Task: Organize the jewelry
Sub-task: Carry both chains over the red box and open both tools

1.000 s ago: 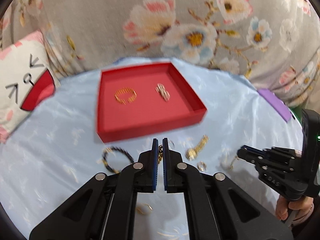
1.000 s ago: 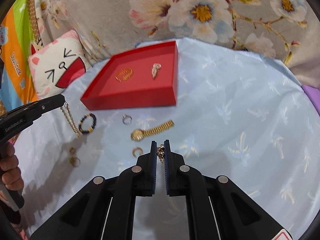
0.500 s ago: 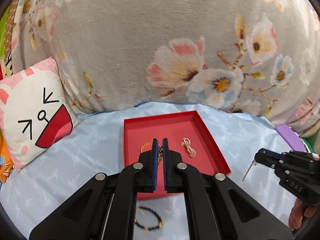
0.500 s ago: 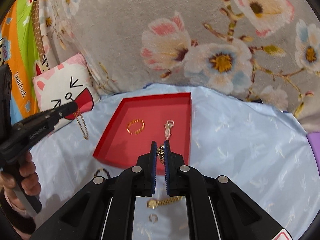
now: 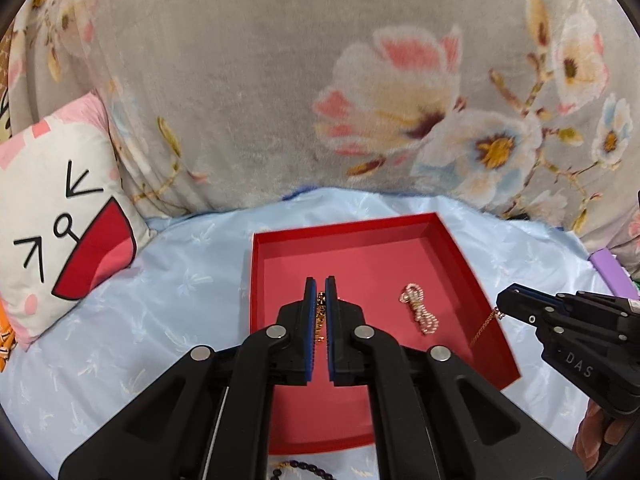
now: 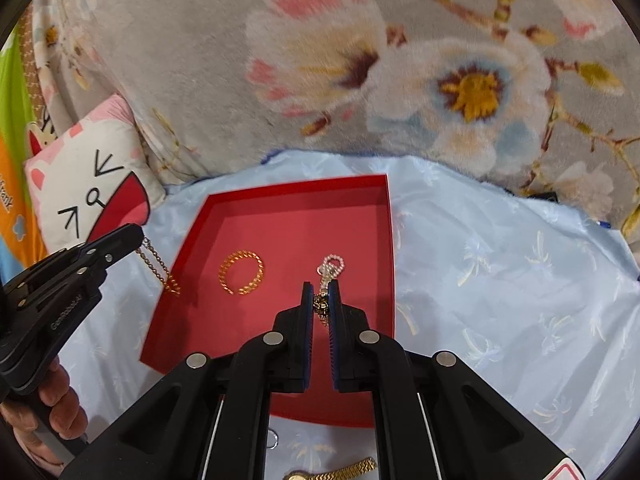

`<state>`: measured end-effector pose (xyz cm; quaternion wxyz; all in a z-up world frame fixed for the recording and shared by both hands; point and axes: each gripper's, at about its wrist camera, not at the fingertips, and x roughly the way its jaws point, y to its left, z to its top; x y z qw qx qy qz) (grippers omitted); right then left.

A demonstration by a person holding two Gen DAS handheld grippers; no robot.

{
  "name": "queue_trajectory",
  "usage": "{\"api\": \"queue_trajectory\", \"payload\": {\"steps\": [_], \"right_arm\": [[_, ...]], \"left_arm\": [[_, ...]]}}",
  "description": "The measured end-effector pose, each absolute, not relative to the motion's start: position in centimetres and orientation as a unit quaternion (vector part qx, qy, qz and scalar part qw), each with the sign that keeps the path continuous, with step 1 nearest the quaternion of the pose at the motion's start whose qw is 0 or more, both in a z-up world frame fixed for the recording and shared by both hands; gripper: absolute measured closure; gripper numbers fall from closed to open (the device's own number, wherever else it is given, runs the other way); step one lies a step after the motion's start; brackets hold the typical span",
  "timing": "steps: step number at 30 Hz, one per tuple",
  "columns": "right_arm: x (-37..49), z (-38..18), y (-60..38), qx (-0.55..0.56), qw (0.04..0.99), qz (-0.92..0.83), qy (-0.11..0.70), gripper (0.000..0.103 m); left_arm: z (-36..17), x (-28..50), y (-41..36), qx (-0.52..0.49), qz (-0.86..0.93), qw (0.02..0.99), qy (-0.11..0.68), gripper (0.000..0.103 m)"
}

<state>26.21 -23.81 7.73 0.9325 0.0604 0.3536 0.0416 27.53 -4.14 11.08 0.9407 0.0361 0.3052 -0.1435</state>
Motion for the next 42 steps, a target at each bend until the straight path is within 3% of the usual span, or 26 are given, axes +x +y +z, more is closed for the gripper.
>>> {"api": "queue_trajectory", "payload": {"steps": [22, 26, 27, 29, 31, 42], "right_arm": [[29.0, 3.0, -23.1, 0.047, 0.917, 0.038, 0.393, 0.097], [28.9, 3.1, -23.2, 0.046, 0.920, 0.035, 0.386, 0.092], [28.8, 3.2, -23.3, 0.047, 0.922, 0.036, 0.384, 0.092], [28.5, 3.5, -23.5, 0.045, 0.924, 0.033, 0.378, 0.087], [28.1, 3.9, -23.6, 0.042, 0.927, 0.033, 0.370, 0.084], [21.9, 5.5, -24.8, 0.035, 0.937, 0.036, 0.347, 0.072]], "left_arm": [[5.5, 30.5, -4.5, 0.033, -0.131, 0.925, 0.356, 0.099], [5.4, 30.7, -4.4, 0.031, -0.126, 0.926, 0.355, 0.099], [5.4, 30.7, -4.4, 0.031, -0.124, 0.927, 0.353, 0.098], [5.5, 30.7, -4.2, 0.025, -0.117, 0.929, 0.351, 0.076], [5.8, 30.5, -3.9, 0.020, -0.118, 0.931, 0.346, 0.069], [7.7, 26.3, -1.2, 0.025, -0.100, 0.940, 0.324, 0.055]]}}
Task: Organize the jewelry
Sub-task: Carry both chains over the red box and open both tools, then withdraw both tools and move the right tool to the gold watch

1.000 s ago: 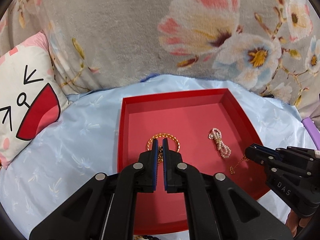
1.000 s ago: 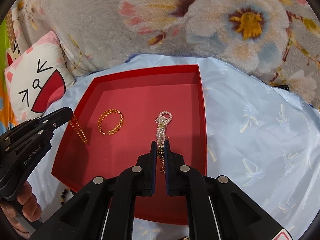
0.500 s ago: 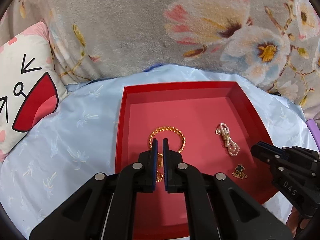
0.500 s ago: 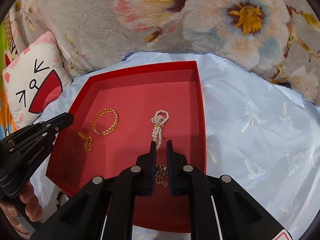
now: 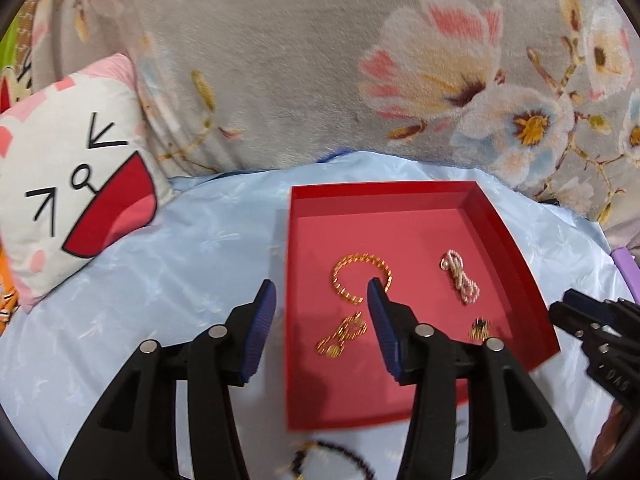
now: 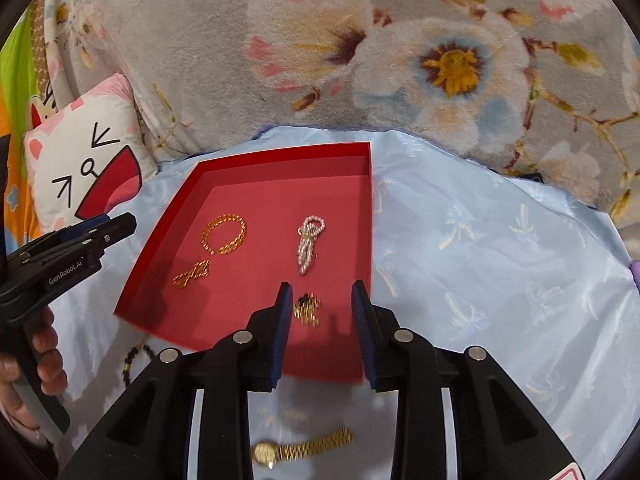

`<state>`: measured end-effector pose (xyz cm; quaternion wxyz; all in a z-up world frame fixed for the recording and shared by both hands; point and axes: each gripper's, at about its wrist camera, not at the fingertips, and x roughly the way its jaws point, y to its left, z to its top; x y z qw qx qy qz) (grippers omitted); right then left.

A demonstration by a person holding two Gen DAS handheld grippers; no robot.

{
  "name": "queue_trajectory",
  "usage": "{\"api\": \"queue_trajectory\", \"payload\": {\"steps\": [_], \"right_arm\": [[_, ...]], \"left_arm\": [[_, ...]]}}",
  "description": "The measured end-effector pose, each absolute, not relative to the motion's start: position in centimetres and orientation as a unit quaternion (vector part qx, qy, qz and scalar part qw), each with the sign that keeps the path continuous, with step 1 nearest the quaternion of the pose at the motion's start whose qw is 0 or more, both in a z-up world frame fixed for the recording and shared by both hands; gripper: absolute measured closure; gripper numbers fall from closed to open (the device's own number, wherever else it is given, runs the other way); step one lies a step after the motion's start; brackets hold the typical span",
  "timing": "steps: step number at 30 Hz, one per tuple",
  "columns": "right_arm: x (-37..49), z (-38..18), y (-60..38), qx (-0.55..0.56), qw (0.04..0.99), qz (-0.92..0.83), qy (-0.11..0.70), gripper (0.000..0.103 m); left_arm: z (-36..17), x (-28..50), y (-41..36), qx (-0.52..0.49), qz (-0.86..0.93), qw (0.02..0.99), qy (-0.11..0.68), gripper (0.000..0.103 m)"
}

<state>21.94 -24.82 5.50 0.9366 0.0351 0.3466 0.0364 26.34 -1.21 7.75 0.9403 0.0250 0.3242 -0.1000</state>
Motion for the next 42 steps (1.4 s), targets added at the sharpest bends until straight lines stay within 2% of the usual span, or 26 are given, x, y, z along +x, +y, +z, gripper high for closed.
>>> {"api": "queue_trajectory", "payload": {"steps": [11, 17, 31, 35, 42], "right_arm": [[13.6, 2.8, -25.8, 0.042, 0.931, 0.036, 0.361, 0.071], [10.1, 0.6, -25.9, 0.056, 0.922, 0.036, 0.382, 0.071], [7.4, -3.3, -23.7, 0.068, 0.909, 0.037, 0.409, 0.070], [7.6, -3.4, -23.3, 0.072, 0.910, 0.034, 0.407, 0.063], [9.4, -3.0, -22.4, 0.095, 0.910, 0.023, 0.402, 0.057]], "left_arm": [[4.9, 19.5, 1.8, 0.032, -0.098, 0.928, 0.359, 0.041], [1.7, 17.0, 2.1, 0.027, -0.095, 0.914, 0.393, 0.041], [-0.8, 12.9, 1.5, 0.025, -0.099, 0.914, 0.393, 0.041], [-0.8, 12.8, 1.8, 0.014, -0.097, 0.915, 0.391, 0.041], [-0.9, 13.0, 2.2, 0.006, -0.090, 0.914, 0.397, 0.041]]}}
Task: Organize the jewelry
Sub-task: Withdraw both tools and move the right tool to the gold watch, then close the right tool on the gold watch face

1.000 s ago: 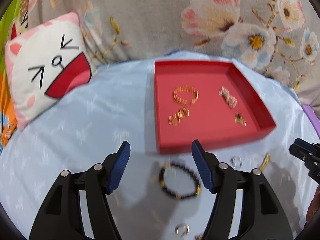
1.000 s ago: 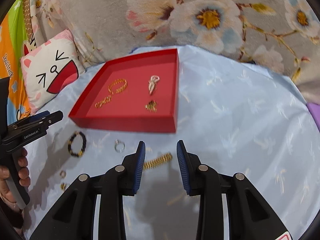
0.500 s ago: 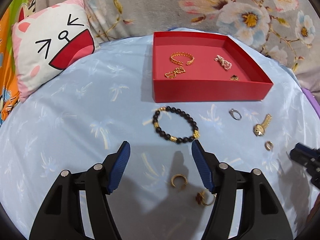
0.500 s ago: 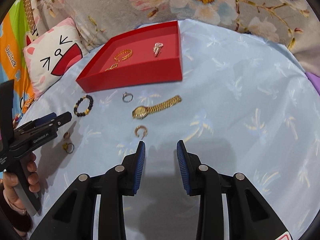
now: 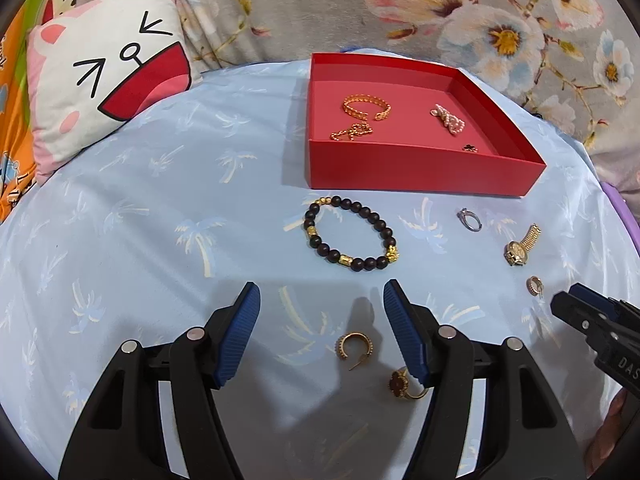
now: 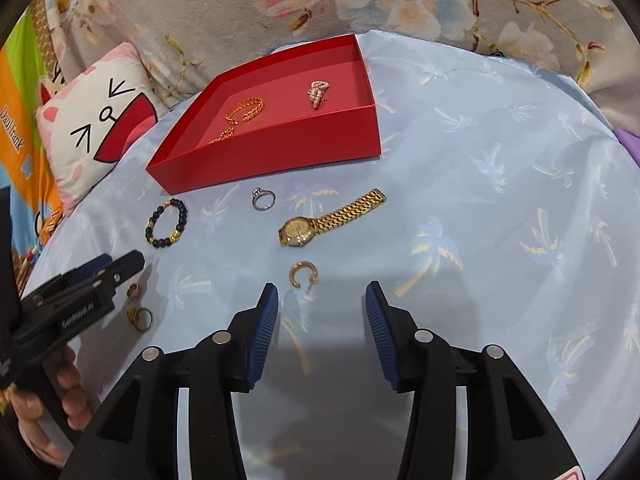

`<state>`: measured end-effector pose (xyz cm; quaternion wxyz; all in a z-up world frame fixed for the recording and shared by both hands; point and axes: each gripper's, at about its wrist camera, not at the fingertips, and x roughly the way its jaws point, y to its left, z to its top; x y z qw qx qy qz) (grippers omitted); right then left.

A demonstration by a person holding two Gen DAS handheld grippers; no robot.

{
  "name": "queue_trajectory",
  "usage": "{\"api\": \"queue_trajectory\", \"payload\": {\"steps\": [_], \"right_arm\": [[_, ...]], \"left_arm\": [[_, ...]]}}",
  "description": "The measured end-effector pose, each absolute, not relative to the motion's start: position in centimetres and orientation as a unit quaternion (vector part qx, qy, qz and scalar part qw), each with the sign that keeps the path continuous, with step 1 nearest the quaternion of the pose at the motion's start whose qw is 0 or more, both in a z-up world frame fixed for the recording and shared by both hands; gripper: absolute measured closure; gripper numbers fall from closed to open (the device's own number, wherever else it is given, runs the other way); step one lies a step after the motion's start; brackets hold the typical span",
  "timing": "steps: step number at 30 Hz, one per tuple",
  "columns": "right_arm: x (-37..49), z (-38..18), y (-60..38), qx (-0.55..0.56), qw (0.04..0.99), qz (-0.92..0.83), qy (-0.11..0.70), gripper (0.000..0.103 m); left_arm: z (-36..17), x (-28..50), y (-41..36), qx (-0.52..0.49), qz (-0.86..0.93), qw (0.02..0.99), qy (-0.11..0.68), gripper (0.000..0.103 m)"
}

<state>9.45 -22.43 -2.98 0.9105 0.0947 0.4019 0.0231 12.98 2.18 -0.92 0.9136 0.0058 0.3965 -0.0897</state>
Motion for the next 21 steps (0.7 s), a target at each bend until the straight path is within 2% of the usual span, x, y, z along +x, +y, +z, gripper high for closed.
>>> {"api": "queue_trajectory", "payload": {"steps": [12, 21], "right_arm": [[13.7, -3.3, -20.5, 0.110, 0.905, -0.006, 0.410, 0.055], [15.6, -3.4, -18.8, 0.040, 0.910, -0.035, 0.411, 0.057]], "left_arm": [[-1.0, 13.1, 2.6, -0.008, -0.092, 0.912, 0.400, 0.041], [-1.3, 13.3, 2.8, -0.015, -0.093, 0.909, 0.407, 0.041]]}}
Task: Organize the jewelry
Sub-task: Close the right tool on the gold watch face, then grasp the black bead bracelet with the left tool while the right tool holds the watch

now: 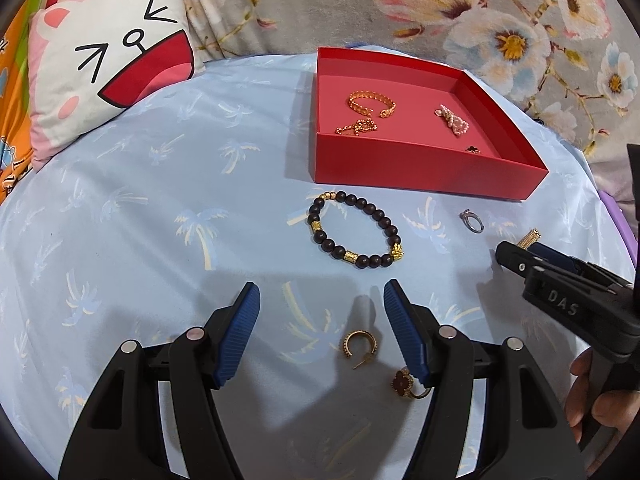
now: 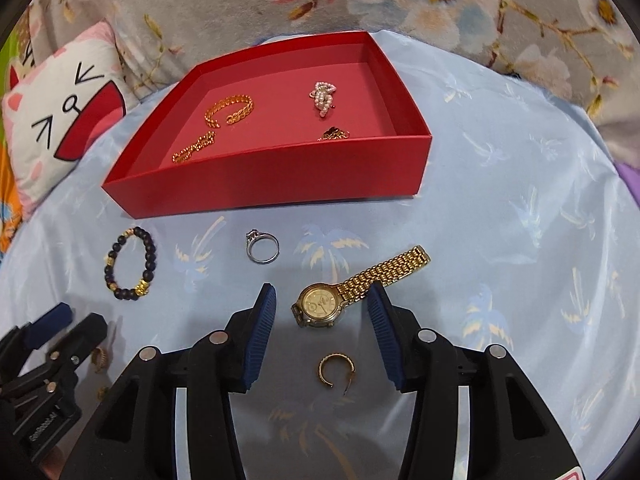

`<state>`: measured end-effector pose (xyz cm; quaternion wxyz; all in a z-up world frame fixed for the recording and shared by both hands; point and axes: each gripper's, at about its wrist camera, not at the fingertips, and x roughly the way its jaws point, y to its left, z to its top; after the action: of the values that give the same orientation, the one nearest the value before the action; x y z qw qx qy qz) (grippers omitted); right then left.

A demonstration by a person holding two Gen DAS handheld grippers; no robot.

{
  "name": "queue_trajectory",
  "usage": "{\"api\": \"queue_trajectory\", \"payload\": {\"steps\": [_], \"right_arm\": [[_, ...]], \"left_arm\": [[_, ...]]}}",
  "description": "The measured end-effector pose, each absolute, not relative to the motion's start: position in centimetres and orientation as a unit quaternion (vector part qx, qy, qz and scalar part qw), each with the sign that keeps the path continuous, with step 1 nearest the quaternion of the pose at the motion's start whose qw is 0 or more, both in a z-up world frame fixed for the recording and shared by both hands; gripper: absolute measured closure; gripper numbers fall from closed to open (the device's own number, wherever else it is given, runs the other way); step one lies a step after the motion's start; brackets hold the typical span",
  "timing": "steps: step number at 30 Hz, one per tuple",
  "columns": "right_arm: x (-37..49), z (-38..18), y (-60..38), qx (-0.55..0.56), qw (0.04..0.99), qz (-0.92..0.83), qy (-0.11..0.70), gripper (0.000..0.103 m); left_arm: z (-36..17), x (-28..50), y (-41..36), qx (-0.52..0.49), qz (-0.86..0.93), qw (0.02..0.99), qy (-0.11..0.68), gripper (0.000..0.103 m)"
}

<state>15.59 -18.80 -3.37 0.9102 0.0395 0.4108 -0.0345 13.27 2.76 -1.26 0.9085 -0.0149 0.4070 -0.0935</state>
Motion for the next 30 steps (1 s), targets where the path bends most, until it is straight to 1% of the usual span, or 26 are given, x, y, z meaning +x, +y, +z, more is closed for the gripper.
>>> {"api": "queue_trajectory", "payload": {"steps": [1, 2, 3, 5, 7, 12, 14, 23, 30], "right_arm": [[15.6, -3.4, -18.8, 0.033, 0.910, -0.035, 0.412, 0.059], [15.6, -3.4, -18.8, 0.027, 0.910, -0.036, 0.412, 0.064], [15.5, -3.3, -19.0, 0.026, 0.910, -0.033, 0.412, 0.066], [15.3, -3.3, -19.7, 0.026, 0.910, -0.026, 0.413, 0.077], [14.9, -3.3, -20.3, 0.028, 0.910, -0.021, 0.413, 0.080], [13.7, -3.3, -21.8, 0.036, 0.910, -0.012, 0.412, 0.080], [13.2, -3.3, -22.2, 0.036, 0.911, -0.011, 0.412, 0.080], [11.3, -3.4, -23.8, 0.040, 0.911, 0.006, 0.411, 0.080], [11.2, -3.4, -24.2, 0.056, 0.911, 0.010, 0.409, 0.080]], "left_arm": [[-1.3, 13.3, 2.8, -0.016, -0.094, 0.908, 0.408, 0.041], [-1.3, 13.3, 2.8, -0.018, -0.094, 0.907, 0.409, 0.041], [-1.4, 13.4, 2.9, -0.020, -0.094, 0.907, 0.411, 0.041], [-1.5, 13.5, 3.0, -0.022, -0.095, 0.906, 0.412, 0.041], [-1.5, 13.5, 3.0, -0.024, -0.097, 0.905, 0.414, 0.041], [-1.6, 13.5, 3.0, -0.028, -0.101, 0.904, 0.415, 0.040], [-1.6, 13.6, 2.9, -0.026, -0.103, 0.903, 0.415, 0.036], [-1.6, 14.4, 1.5, -0.004, -0.103, 0.901, 0.421, 0.029], [-1.7, 16.3, -0.3, 0.021, -0.095, 0.900, 0.425, 0.029]]}}
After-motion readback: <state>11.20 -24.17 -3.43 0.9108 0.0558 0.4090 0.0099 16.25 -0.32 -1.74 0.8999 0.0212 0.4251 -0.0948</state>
